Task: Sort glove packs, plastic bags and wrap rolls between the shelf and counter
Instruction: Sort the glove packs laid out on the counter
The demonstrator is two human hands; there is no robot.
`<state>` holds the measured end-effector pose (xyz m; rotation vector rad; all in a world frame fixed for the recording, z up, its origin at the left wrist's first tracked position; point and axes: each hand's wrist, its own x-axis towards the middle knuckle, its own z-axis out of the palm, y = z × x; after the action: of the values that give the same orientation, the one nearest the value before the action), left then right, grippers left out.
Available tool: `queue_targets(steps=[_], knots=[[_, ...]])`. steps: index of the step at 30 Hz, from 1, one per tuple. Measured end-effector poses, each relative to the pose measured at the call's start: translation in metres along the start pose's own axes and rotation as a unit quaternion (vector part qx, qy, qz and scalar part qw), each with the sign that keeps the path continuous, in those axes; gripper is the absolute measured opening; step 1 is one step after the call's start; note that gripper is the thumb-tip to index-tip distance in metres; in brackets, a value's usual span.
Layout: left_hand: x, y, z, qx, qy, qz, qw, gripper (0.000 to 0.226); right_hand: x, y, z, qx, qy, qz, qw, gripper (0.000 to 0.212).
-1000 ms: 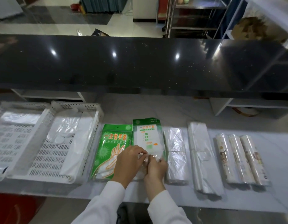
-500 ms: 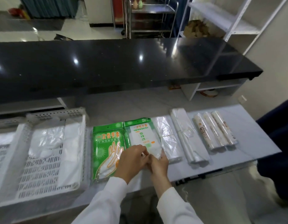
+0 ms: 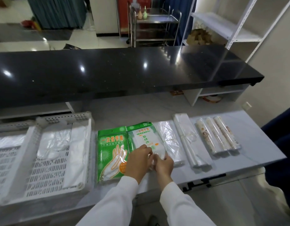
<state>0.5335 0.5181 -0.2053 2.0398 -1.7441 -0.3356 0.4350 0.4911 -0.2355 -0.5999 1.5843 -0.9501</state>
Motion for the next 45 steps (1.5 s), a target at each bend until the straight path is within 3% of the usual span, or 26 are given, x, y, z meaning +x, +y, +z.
queue_targets(steps=[9,13,16,21,26,33,37,45], knots=[[-0.007,0.007,-0.003,0.001,0.020,-0.046,0.999,0.007,0.011,-0.011,0.002,0.028,-0.013,0.088,0.996,0.017],[-0.018,0.009,-0.010,0.038,0.033,0.006,0.999,0.030,0.014,-0.014,0.006,0.041,-0.028,0.083,0.995,0.023],[-0.022,0.008,-0.010,0.050,0.055,0.007,0.997,0.033,0.016,-0.014,0.006,0.042,-0.034,0.078,0.995,0.025],[-0.029,0.004,-0.002,0.019,0.019,-0.008,1.000,0.037,0.022,-0.011,0.009,0.045,-0.042,0.053,0.997,0.024],[-0.029,0.001,-0.001,0.045,-0.043,-0.028,0.998,0.059,0.021,-0.012,0.011,0.033,-0.042,0.024,0.998,0.022],[-0.026,0.000,-0.001,0.029,-0.063,-0.068,0.995,0.061,0.019,-0.019,0.007,0.022,-0.040,0.016,0.999,0.020],[-0.024,-0.001,0.001,-0.035,-0.090,-0.025,0.995,0.072,0.019,-0.021,0.001,-0.034,-0.035,0.002,0.999,0.014],[-0.020,0.001,0.004,-0.026,-0.102,0.009,0.994,0.077,0.024,-0.012,-0.008,-0.109,-0.038,-0.042,0.992,0.006]])
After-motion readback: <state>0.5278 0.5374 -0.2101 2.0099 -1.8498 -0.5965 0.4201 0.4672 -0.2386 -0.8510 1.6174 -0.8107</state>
